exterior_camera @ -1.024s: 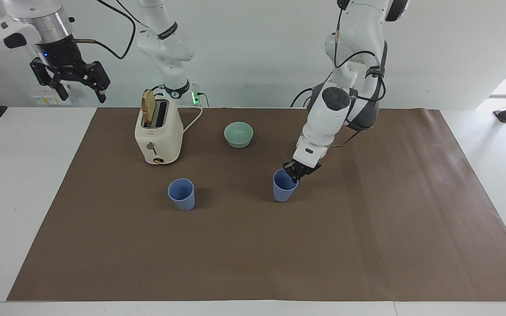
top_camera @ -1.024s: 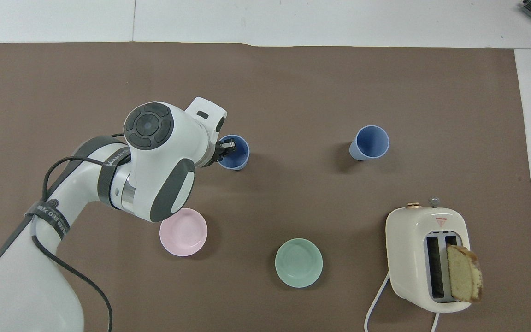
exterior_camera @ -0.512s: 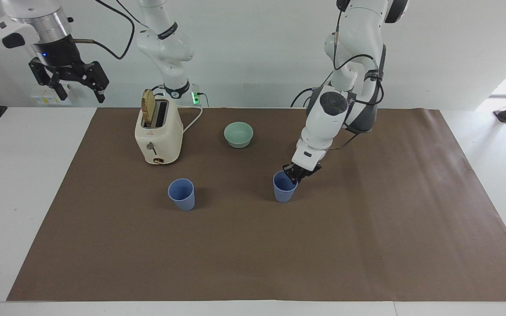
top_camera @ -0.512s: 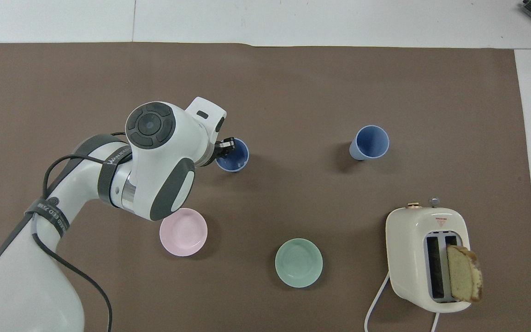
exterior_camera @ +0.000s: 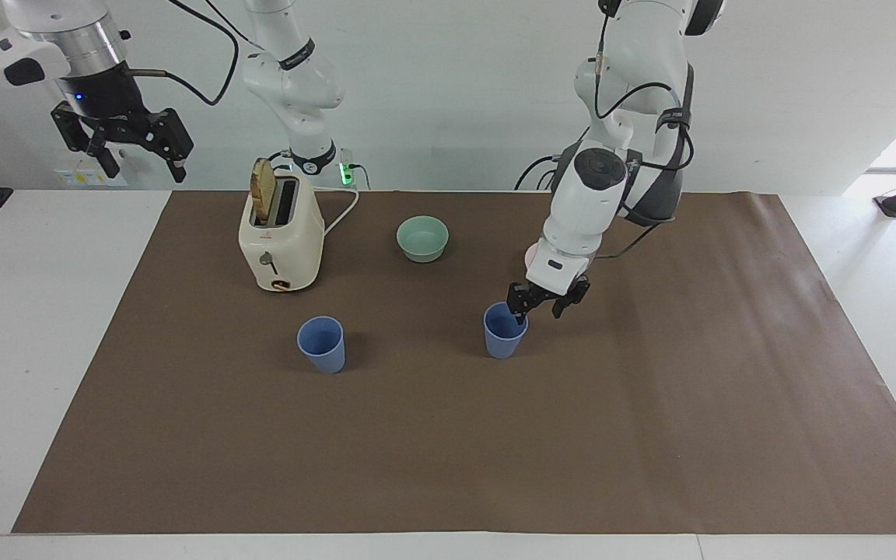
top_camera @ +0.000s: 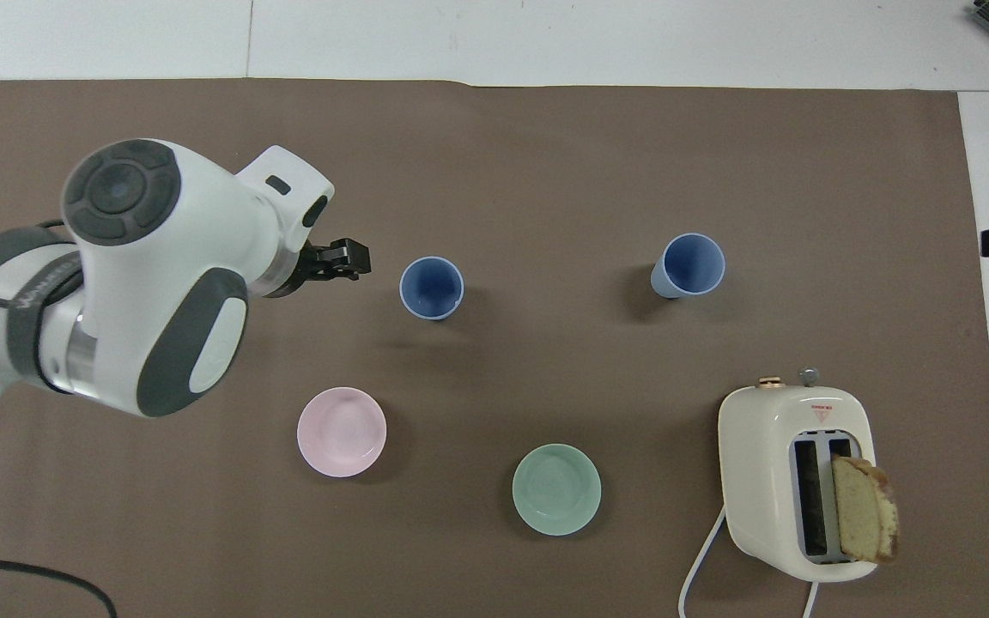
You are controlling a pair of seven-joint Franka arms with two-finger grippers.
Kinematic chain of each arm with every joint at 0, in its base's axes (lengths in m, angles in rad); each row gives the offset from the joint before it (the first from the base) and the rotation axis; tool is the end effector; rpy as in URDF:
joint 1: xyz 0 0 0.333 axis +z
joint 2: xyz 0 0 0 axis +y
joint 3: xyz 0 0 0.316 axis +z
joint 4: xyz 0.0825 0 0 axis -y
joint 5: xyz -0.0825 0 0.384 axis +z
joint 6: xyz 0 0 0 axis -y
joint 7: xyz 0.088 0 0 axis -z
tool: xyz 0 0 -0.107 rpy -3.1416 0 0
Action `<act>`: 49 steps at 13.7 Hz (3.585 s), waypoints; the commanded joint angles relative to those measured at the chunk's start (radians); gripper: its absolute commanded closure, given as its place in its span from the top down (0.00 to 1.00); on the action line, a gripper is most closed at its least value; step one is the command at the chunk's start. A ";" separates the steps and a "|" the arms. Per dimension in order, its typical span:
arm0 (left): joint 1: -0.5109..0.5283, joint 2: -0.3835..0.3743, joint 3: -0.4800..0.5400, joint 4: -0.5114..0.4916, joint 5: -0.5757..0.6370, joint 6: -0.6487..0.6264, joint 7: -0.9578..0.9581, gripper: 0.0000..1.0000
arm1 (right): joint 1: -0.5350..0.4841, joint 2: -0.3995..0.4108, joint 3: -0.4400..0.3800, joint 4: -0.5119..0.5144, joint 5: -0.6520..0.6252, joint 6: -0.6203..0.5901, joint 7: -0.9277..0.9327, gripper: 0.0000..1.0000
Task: Stack blue cups with both arms
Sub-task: 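Open the left gripper and draw it back from the cup, then grasp the other blue cup with the right gripper while the left gripper rests, then lift the blue cup with the right gripper over the center cup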
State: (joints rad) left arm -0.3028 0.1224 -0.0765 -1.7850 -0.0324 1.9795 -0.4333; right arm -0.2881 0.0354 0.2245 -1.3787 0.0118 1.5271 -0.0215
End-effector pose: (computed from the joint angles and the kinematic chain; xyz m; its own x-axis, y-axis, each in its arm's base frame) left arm 0.5625 -0.2245 0.4875 0.9965 0.0682 0.0487 0.0649 -0.9957 0.0665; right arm 0.5580 -0.0371 0.6914 0.9926 -0.0422 0.1140 -0.0405 -0.9990 -0.0171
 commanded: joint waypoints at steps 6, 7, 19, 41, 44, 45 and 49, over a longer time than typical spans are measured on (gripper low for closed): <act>0.165 -0.158 -0.005 -0.019 0.017 -0.198 0.330 1.00 | 0.093 0.046 0.001 -0.240 0.089 0.306 0.005 1.00; 0.175 -0.168 -0.003 -0.013 0.017 -0.217 0.358 1.00 | 0.119 0.075 0.001 -0.244 0.085 0.332 0.002 1.00; 0.269 -0.237 0.015 0.234 0.003 -0.479 0.482 1.00 | 0.149 0.215 0.001 -0.359 0.073 0.499 0.005 1.00; 0.289 -0.237 0.012 0.199 -0.012 -0.458 0.516 1.00 | 0.165 0.317 0.001 -0.408 0.068 0.637 0.003 0.00; 0.289 -0.237 0.012 0.197 -0.018 -0.459 0.516 1.00 | 0.167 0.308 0.001 -0.384 0.066 0.610 0.006 0.00; 0.289 -0.237 0.014 0.197 -0.026 -0.462 0.505 1.00 | 0.167 0.301 0.003 -0.364 0.066 0.572 0.011 0.00; 0.289 -0.231 0.014 0.220 -0.023 -0.505 0.499 1.00 | 0.251 0.282 -0.001 -0.228 0.050 0.392 0.133 0.00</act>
State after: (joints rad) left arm -0.0176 -0.1040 -0.0625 -1.5799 -0.0464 1.5096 0.0757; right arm -0.0862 0.3317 0.2263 -1.6660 0.0752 1.9878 0.0188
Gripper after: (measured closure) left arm 0.000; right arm 0.956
